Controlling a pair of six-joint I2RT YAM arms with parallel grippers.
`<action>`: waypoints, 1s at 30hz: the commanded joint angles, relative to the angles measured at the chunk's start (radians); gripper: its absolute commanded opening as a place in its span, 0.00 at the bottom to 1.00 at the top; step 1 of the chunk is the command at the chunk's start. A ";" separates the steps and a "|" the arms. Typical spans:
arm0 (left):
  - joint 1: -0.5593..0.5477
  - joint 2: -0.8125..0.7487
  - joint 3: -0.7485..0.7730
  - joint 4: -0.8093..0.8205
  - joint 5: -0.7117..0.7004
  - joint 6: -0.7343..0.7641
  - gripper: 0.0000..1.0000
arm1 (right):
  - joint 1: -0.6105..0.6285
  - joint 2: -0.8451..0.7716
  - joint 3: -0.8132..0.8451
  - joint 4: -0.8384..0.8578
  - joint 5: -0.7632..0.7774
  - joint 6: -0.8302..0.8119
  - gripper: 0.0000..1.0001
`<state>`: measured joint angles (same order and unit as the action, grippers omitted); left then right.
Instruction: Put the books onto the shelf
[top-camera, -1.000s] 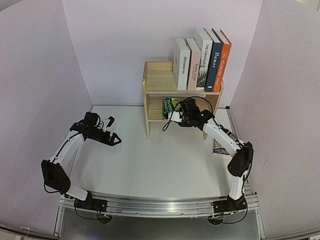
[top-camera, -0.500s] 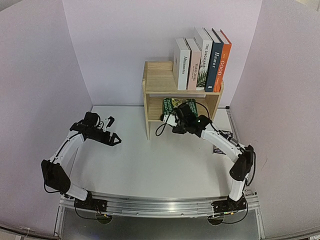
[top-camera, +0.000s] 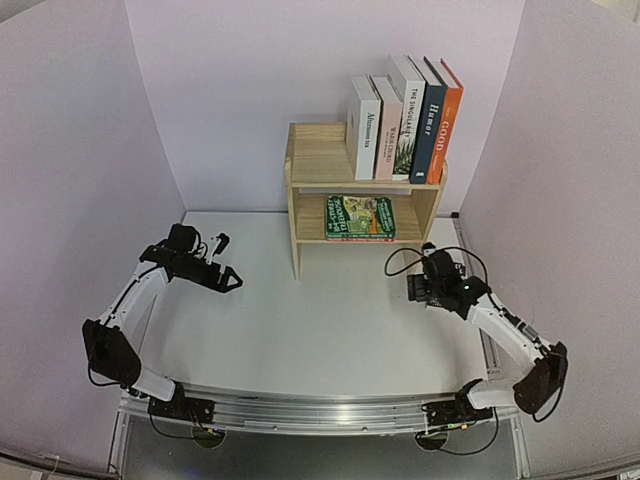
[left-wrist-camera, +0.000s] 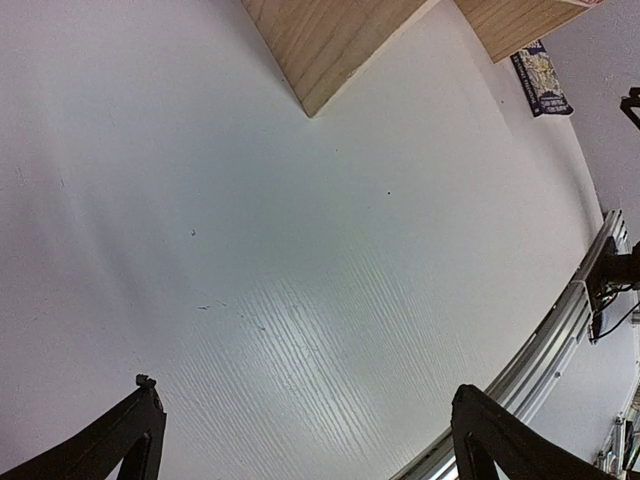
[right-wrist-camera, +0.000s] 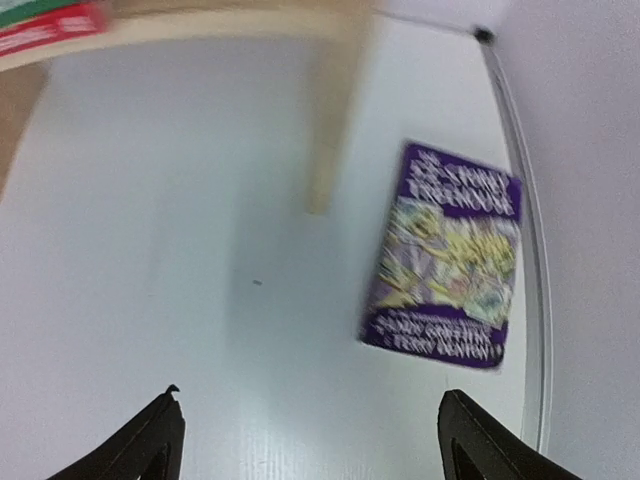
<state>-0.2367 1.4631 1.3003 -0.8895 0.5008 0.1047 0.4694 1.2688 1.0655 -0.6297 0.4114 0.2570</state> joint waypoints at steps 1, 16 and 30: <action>0.000 -0.004 0.017 0.000 0.014 0.009 0.99 | -0.263 -0.052 -0.107 -0.018 -0.133 0.287 0.87; -0.001 -0.009 0.041 -0.034 -0.014 0.004 0.99 | -0.669 0.606 0.290 -0.029 -0.341 0.237 0.91; 0.000 0.014 0.055 -0.029 -0.023 -0.006 0.99 | -0.672 0.904 0.367 -0.021 -0.533 0.213 0.76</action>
<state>-0.2367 1.4687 1.3033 -0.9169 0.4925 0.1040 -0.2096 2.0879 1.4756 -0.6135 -0.0289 0.4649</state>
